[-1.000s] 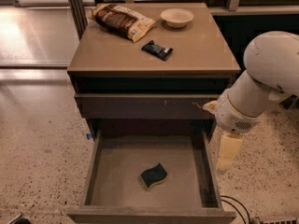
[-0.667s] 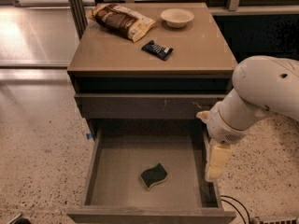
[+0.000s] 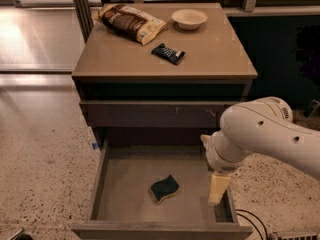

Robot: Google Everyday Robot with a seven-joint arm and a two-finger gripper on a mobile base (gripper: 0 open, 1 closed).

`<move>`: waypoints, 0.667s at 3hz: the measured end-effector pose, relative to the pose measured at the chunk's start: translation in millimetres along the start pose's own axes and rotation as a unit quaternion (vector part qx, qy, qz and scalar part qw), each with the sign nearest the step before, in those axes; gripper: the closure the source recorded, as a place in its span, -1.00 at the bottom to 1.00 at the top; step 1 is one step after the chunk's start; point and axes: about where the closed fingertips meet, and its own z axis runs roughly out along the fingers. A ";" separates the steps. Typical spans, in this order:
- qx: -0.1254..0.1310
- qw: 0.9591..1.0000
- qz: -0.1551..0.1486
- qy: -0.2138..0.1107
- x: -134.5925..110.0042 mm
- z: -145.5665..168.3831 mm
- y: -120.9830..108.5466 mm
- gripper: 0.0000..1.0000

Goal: Pick sponge from middle drawer and place on counter

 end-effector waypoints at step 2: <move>0.012 1.000 0.015 -0.004 8.7 -0.6 -1.6 -1.00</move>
Offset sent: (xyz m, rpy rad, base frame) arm 0.0042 -0.0208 -0.0030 0.0305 -0.0381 -0.0759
